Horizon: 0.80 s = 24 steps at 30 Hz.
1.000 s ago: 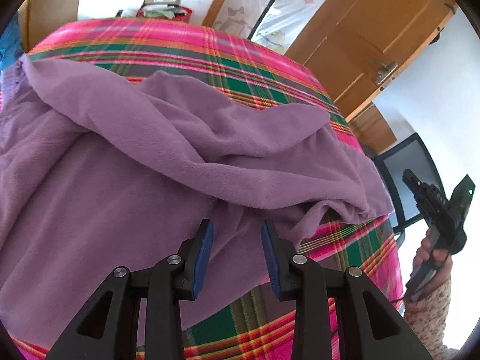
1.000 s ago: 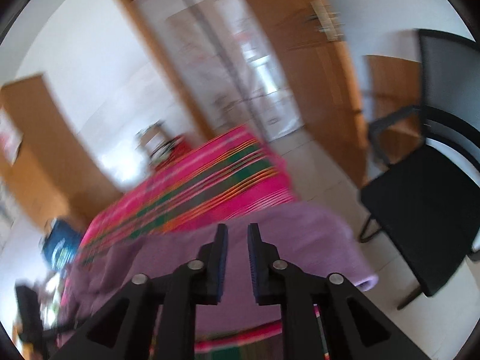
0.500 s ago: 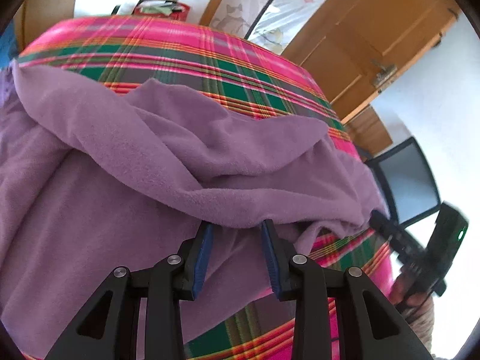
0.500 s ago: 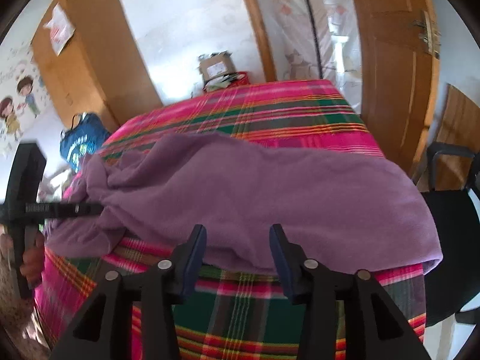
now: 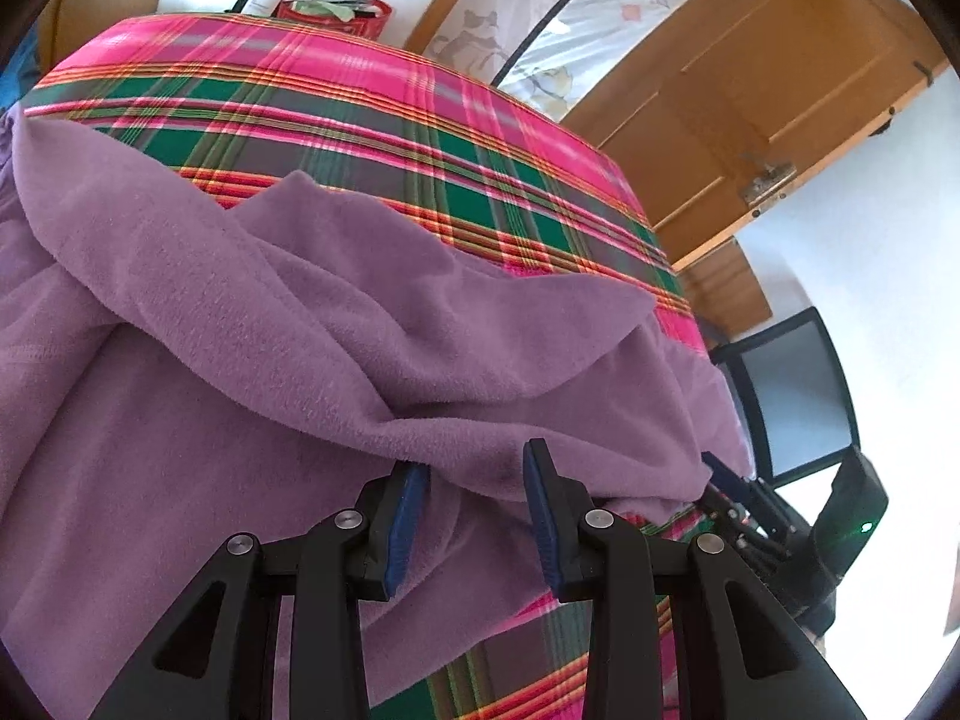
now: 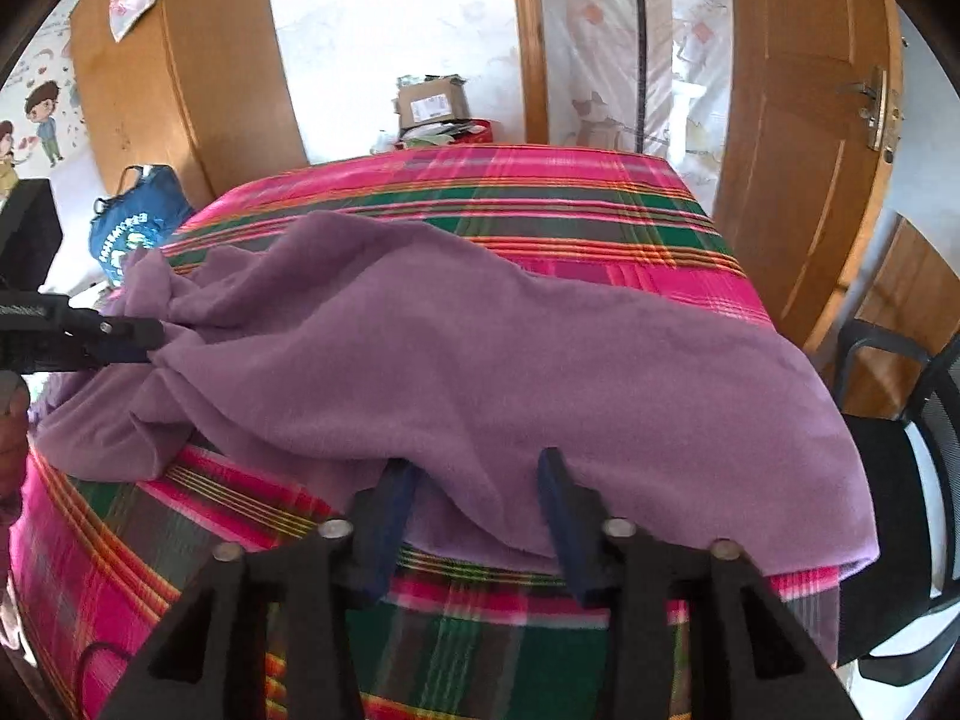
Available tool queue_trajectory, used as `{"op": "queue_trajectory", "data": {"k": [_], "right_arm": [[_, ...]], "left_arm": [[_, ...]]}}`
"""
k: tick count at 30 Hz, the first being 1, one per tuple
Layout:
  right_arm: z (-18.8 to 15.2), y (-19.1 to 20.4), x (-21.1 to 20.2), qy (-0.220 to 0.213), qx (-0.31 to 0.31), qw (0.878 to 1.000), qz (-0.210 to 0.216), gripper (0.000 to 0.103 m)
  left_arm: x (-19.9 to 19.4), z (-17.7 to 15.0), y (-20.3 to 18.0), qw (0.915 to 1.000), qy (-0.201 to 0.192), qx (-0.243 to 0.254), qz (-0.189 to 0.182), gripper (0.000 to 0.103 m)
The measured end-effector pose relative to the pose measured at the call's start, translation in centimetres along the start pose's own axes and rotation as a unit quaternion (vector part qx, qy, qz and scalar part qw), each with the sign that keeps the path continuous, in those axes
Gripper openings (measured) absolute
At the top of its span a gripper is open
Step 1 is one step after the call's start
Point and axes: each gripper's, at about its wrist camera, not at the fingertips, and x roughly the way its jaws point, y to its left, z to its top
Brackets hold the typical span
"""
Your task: Fold clothes
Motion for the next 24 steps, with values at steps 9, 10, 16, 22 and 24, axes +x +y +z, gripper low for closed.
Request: {"op": "queue_trajectory", "data": {"k": [9,10,16,22,24], "right_arm": [[2.1,-2.7,-2.0,-0.044,0.093,0.992,0.069,0.010],[2.3,-2.9,-2.1,-0.048,0.101,0.991,0.070,0.009],[4.1,-3.2,-2.7,-0.073,0.110,0.990,0.059,0.009],[6.9,-3.3,-2.7,-0.094,0.095,0.990,0.038,0.008],[7.8,-3.6,-2.7,-0.103,0.097,0.989,0.032,0.007]], "left_arm": [[0.1,0.3,-0.1,0.9997,0.003,0.023,0.006,0.035],[0.0,0.3,-0.1,0.9996,0.003,0.027,0.007,0.038],[0.0,0.4,-0.3,0.9991,0.000,0.041,0.015,0.042],[0.0,0.6,0.0,0.9990,-0.002,0.039,0.023,0.042],[0.1,0.7,0.0,0.9989,-0.001,0.039,0.026,0.042]]}}
